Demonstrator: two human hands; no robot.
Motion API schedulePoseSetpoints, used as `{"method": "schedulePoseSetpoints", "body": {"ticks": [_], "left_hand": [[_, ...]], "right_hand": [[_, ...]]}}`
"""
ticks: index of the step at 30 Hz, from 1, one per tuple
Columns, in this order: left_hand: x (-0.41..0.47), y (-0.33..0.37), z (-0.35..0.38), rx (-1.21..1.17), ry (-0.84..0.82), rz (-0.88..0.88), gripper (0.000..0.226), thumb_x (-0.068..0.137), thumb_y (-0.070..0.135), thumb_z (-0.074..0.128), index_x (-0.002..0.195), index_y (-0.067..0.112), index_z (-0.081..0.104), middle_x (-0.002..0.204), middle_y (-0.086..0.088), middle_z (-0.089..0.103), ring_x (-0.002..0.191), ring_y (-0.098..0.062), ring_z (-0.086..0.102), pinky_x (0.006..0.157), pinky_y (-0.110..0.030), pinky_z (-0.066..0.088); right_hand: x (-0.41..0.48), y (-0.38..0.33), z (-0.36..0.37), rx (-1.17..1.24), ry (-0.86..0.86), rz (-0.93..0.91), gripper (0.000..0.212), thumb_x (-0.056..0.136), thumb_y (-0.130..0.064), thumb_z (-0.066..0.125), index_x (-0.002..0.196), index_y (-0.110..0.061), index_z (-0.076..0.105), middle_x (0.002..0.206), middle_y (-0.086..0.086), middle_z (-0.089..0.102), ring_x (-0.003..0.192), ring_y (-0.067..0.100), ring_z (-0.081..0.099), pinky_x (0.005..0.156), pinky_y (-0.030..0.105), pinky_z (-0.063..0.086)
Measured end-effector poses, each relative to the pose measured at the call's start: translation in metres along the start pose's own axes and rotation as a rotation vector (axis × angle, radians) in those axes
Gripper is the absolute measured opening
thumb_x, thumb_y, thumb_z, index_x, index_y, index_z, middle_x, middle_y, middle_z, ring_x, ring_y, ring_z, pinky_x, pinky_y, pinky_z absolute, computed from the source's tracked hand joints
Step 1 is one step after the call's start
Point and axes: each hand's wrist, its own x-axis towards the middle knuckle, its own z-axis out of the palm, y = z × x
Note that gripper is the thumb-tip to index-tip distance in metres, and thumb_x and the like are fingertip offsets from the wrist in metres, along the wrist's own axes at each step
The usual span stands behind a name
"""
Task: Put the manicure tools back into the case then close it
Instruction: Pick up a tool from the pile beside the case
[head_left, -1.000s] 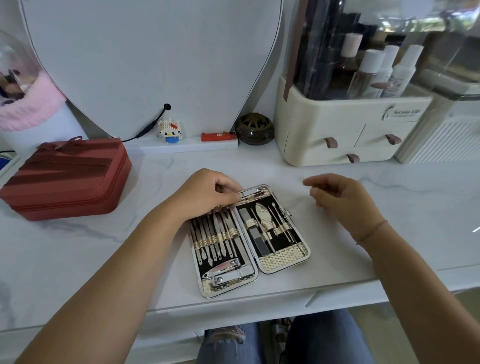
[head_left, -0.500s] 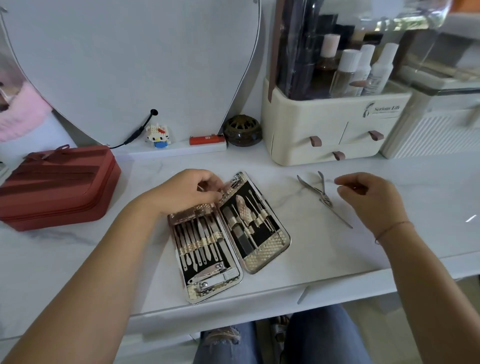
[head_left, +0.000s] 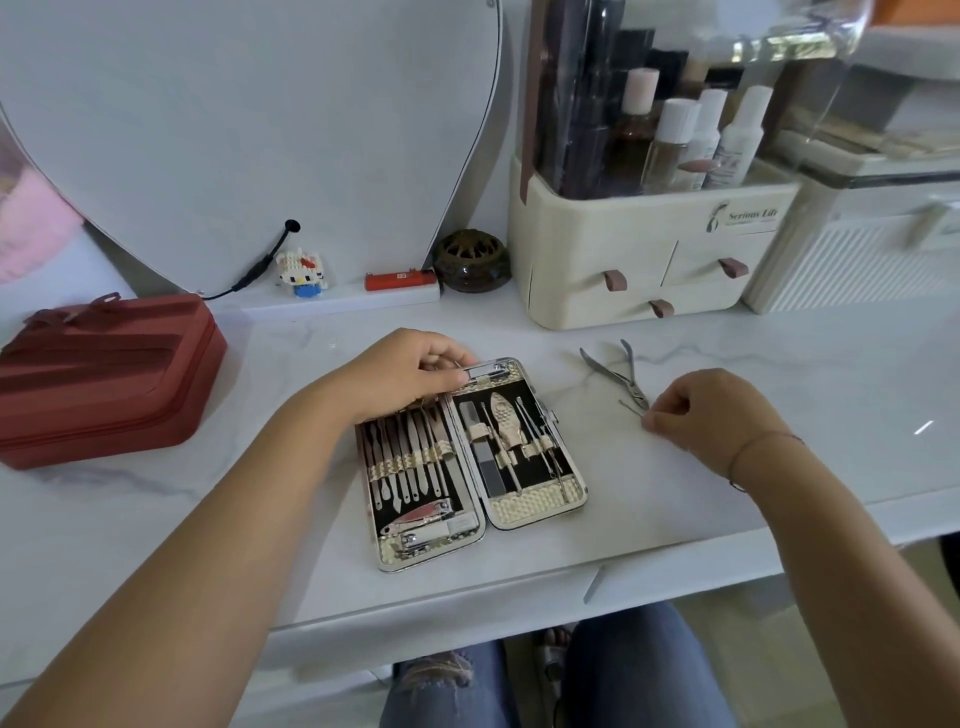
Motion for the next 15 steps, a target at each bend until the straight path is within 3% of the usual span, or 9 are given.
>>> {"method": "schedulePoseSetpoints", "body": {"ticks": [2, 5, 9, 11, 13, 15], "left_hand": [[0.000, -0.002, 0.000, -0.008, 0.020, 0.004, 0.020, 0.089, 0.019, 0.064, 0.104, 0.031, 0.068, 0.090, 0.010, 0.069, 0.078, -0.001, 0.061, 0.070, -0.015, 0.042], [0.001, -0.006, 0.001, 0.016, 0.044, 0.009, 0.020, 0.088, 0.020, 0.065, 0.104, 0.029, 0.070, 0.085, 0.013, 0.068, 0.074, 0.000, 0.059, 0.067, -0.014, 0.041], [0.001, -0.013, 0.005, 0.062, 0.066, 0.049, 0.018, 0.085, 0.021, 0.069, 0.100, 0.029, 0.073, 0.090, 0.005, 0.066, 0.067, -0.001, 0.055, 0.067, -0.016, 0.042], [0.001, -0.014, 0.006, 0.068, 0.080, 0.075, 0.018, 0.084, 0.020, 0.070, 0.100, 0.029, 0.074, 0.089, 0.008, 0.065, 0.065, 0.004, 0.054, 0.066, -0.014, 0.043], [0.001, -0.014, 0.007, 0.079, 0.092, 0.085, 0.017, 0.084, 0.021, 0.070, 0.099, 0.030, 0.073, 0.091, 0.009, 0.067, 0.066, 0.003, 0.055, 0.066, -0.015, 0.045], [0.002, -0.014, 0.008, 0.079, 0.098, 0.087, 0.017, 0.084, 0.023, 0.070, 0.100, 0.028, 0.073, 0.094, 0.006, 0.069, 0.071, -0.002, 0.057, 0.071, -0.021, 0.047]], "right_hand": [[0.002, -0.007, -0.002, -0.135, -0.055, 0.005, 0.024, 0.085, -0.025, 0.061, 0.071, -0.005, 0.066, 0.072, 0.011, 0.064, 0.074, 0.028, 0.060, 0.061, 0.029, 0.042], [0.004, -0.016, -0.001, -0.285, -0.137, 0.008, 0.031, 0.090, -0.025, 0.051, 0.062, -0.011, 0.048, 0.067, 0.005, 0.050, 0.070, 0.025, 0.051, 0.056, 0.028, 0.035], [-0.004, -0.025, 0.002, -0.327, -0.151, -0.081, 0.020, 0.092, -0.017, 0.044, 0.081, -0.004, 0.054, 0.084, 0.012, 0.058, 0.078, 0.028, 0.054, 0.066, 0.032, 0.041], [-0.006, -0.030, 0.004, -0.115, -0.134, -0.156, 0.019, 0.091, -0.014, 0.047, 0.082, 0.000, 0.057, 0.079, 0.012, 0.064, 0.073, 0.024, 0.058, 0.065, 0.033, 0.044], [-0.006, -0.040, 0.007, 0.243, -0.188, -0.214, 0.013, 0.089, -0.010, 0.052, 0.076, -0.009, 0.055, 0.064, 0.003, 0.066, 0.051, 0.011, 0.055, 0.052, 0.024, 0.043], [-0.001, -0.048, 0.014, 0.526, -0.244, -0.235, 0.011, 0.087, -0.002, 0.057, 0.086, -0.013, 0.055, 0.056, 0.002, 0.065, 0.042, 0.008, 0.052, 0.045, 0.021, 0.042]]}}
